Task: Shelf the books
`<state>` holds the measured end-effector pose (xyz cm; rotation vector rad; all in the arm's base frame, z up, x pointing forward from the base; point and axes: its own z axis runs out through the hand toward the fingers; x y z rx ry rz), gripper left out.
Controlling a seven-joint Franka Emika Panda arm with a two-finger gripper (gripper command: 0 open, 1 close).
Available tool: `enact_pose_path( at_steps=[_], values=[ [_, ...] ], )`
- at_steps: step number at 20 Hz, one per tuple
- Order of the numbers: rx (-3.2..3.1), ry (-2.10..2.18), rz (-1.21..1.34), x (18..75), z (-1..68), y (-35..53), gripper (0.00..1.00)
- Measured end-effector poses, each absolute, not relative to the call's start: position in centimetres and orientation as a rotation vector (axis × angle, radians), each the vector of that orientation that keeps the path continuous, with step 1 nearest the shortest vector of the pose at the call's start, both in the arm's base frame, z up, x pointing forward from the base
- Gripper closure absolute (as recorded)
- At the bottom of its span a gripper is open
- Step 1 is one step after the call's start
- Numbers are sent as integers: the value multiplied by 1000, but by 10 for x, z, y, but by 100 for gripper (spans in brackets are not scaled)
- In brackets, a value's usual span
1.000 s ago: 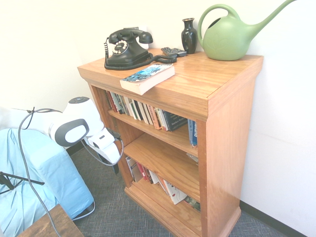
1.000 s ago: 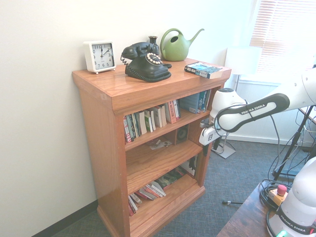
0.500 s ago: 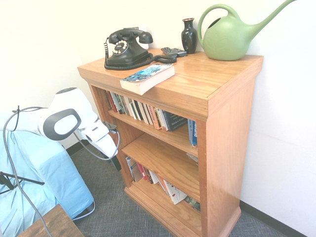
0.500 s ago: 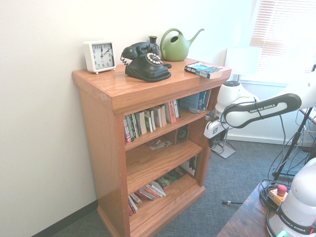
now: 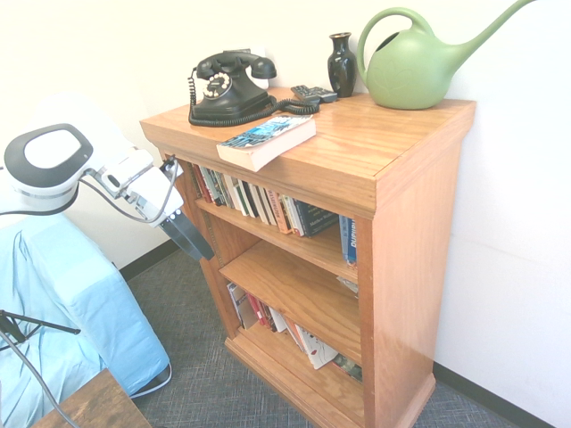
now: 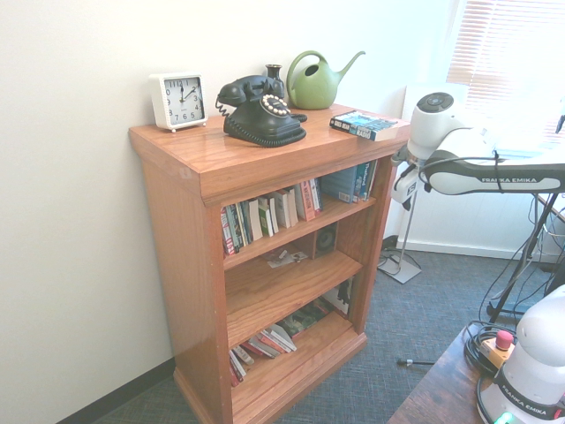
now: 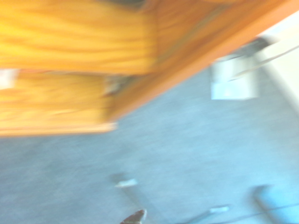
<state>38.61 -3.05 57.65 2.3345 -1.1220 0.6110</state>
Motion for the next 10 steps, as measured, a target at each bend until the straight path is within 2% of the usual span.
enact_pose_path(
  at_steps=[10],
  values=[
    [1994,-882,699,411,610,5,0]
  ],
)
